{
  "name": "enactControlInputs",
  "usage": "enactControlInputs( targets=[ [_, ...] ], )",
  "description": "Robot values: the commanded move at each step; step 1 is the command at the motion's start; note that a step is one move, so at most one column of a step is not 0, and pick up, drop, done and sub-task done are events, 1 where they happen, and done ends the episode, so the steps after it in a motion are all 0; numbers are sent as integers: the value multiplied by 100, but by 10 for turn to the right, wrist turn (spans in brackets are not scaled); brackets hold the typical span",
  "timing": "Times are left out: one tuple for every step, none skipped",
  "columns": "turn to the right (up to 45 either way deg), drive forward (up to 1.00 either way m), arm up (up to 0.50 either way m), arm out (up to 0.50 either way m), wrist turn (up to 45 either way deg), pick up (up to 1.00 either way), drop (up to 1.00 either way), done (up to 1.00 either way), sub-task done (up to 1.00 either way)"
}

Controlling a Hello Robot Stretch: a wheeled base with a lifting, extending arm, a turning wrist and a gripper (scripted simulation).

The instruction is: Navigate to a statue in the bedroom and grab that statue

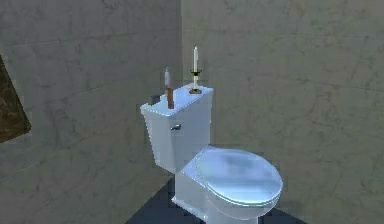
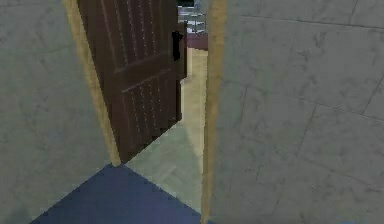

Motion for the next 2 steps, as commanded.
enactControlInputs(
  targets=[
    [-330,0,0,0,0,0,0,0,0],
    [0,25,0,0,0,0,0,0,0]
  ],
)
